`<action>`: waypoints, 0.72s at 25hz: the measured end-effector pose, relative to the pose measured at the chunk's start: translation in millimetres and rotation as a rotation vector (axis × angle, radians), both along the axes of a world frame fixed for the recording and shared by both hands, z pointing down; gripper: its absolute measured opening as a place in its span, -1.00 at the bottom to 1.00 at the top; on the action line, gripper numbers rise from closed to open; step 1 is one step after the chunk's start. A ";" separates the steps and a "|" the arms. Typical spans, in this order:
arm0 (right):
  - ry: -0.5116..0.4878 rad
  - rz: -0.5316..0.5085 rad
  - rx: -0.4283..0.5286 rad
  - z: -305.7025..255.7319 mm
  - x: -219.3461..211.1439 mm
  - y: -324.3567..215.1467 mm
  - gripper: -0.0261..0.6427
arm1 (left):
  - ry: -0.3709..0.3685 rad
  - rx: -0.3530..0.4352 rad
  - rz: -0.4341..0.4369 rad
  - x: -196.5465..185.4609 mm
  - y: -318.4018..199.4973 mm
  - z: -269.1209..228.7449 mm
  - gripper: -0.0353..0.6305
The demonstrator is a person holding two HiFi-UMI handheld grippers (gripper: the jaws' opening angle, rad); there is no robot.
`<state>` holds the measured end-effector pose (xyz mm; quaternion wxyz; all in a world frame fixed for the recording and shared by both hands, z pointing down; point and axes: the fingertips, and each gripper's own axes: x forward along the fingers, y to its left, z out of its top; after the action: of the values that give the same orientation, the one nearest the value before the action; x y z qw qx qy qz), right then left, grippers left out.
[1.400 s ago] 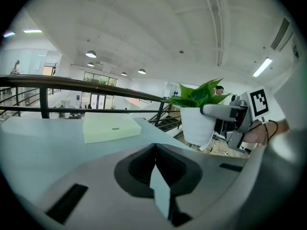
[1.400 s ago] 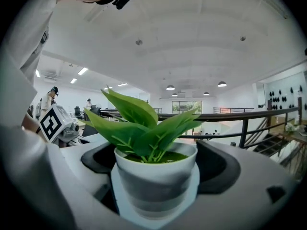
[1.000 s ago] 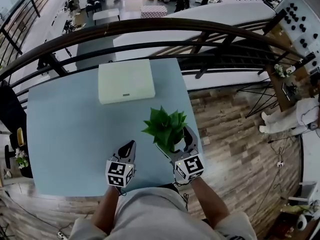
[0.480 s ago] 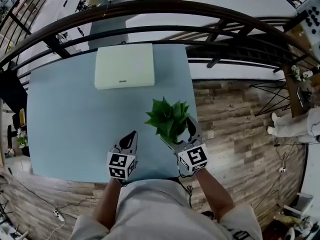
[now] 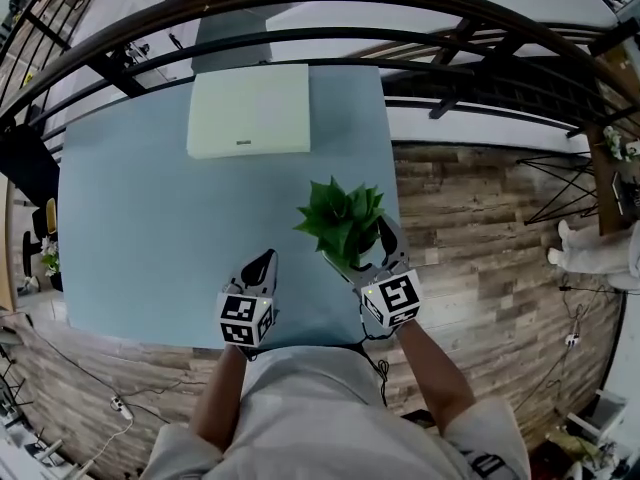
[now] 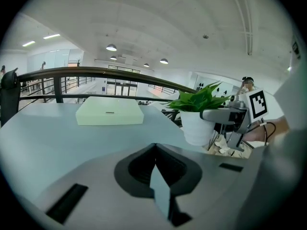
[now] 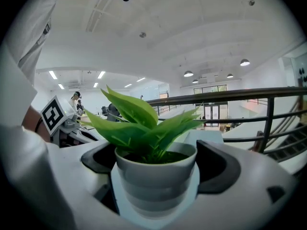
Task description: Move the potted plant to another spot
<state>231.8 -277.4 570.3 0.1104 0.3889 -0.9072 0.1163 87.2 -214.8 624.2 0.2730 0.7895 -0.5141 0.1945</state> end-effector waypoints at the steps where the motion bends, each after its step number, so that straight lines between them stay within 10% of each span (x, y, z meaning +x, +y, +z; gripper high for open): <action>1: 0.000 0.000 -0.002 2.1 0.6 -1.3 0.61 | -0.002 -0.005 0.001 0.7 0.4 1.9 -0.86; 18: -0.005 0.046 -0.032 48.5 10.9 -50.1 0.61 | -0.008 -0.031 -0.027 4.8 -20.3 34.1 -0.86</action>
<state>242.7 -327.5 618.9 0.1115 0.4074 -0.8964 0.1344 92.0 -235.2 658.4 0.2859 0.7774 -0.5226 0.2020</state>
